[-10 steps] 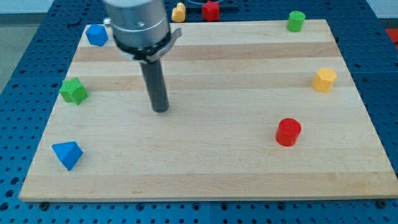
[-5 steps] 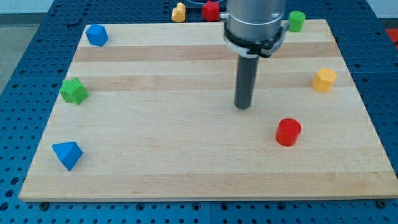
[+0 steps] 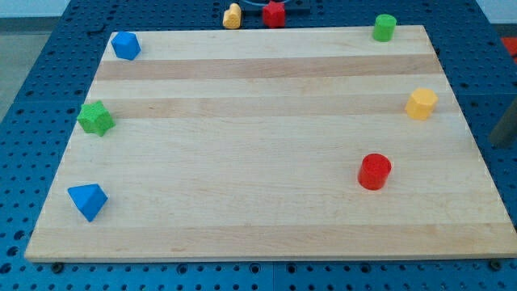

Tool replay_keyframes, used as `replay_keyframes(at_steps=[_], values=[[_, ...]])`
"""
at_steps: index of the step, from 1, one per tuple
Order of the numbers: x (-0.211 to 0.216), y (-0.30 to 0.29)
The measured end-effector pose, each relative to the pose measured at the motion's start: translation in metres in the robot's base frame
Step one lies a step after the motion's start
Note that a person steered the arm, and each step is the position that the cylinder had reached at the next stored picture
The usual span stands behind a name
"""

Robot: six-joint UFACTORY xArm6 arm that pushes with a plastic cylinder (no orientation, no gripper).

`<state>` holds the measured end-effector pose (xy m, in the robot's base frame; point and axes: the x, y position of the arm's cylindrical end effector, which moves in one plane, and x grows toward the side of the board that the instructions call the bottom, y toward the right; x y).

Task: Slide the red circle towards bottom center

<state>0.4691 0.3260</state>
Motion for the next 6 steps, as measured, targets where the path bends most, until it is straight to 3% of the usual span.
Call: replay_keyframes(at_steps=[4,6], values=[[0.001,-0.211],[0.02,-0.273]])
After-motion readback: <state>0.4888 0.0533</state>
